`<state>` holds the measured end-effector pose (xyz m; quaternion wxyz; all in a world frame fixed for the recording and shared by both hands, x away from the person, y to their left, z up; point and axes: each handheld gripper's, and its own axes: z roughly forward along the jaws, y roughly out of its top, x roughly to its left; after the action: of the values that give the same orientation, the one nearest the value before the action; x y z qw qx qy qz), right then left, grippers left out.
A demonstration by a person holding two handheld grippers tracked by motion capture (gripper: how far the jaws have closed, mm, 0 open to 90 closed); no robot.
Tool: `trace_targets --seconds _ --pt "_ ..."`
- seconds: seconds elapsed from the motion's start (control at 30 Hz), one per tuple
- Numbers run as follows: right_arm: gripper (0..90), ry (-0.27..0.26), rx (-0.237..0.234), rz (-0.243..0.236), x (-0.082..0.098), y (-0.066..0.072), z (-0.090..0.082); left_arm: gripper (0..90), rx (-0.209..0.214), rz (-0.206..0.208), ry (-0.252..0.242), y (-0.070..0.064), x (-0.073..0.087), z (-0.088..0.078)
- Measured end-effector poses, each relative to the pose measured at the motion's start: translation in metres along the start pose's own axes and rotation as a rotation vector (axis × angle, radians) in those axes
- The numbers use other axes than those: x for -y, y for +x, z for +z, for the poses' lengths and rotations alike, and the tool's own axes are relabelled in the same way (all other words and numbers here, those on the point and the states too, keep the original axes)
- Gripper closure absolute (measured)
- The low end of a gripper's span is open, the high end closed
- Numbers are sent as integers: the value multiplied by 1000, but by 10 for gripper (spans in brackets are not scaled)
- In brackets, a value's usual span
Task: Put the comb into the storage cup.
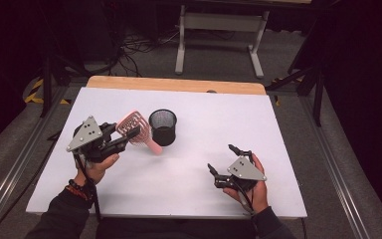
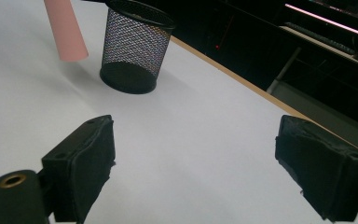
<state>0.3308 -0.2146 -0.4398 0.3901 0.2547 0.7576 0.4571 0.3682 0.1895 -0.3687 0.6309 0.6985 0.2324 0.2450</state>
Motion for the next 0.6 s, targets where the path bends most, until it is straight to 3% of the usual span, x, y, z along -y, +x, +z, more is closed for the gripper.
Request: trace_targets --seconds 0.6 --pt "127 -4 7 11 1 -2 -2 627 -46 41 -24 4 -18 -9"
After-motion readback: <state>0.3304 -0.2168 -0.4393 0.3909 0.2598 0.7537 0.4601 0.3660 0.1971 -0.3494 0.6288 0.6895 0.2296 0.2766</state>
